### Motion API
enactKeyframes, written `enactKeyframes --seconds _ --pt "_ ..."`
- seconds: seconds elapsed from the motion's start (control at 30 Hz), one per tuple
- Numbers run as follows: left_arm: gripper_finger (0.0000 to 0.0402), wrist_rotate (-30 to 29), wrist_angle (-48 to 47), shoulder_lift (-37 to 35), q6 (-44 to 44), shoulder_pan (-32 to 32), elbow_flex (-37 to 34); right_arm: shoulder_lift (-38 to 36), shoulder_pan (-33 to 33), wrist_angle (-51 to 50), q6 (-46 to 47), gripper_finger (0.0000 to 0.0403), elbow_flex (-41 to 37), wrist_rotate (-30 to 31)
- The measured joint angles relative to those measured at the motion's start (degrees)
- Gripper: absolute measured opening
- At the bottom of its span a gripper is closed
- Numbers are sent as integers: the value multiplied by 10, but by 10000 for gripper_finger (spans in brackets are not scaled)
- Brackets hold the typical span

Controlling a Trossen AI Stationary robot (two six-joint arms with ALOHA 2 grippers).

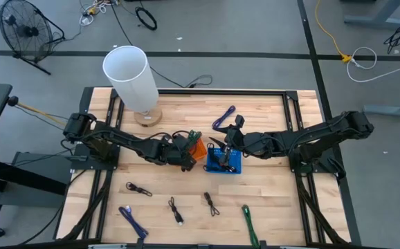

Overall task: Pick & Place USB Port
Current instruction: Adjust the orange bin

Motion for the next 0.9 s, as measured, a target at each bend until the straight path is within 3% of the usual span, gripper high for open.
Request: enactKeyframes --seconds 0.37,0.47,0.6,0.77,0.9 --pt "108 -15 74 0 79 -22 0 0 0 0 0 166 0 0" --pt "104 17 70 0 104 -24 0 0 0 0 0 166 0 0" --pt "77 34 70 0 118 -24 0 0 0 0 0 166 0 0" --pt "14 36 70 0 132 -24 0 0 0 0 0 166 0 0" --pt "13 54 73 0 135 -24 0 0 0 0 0 166 0 0"
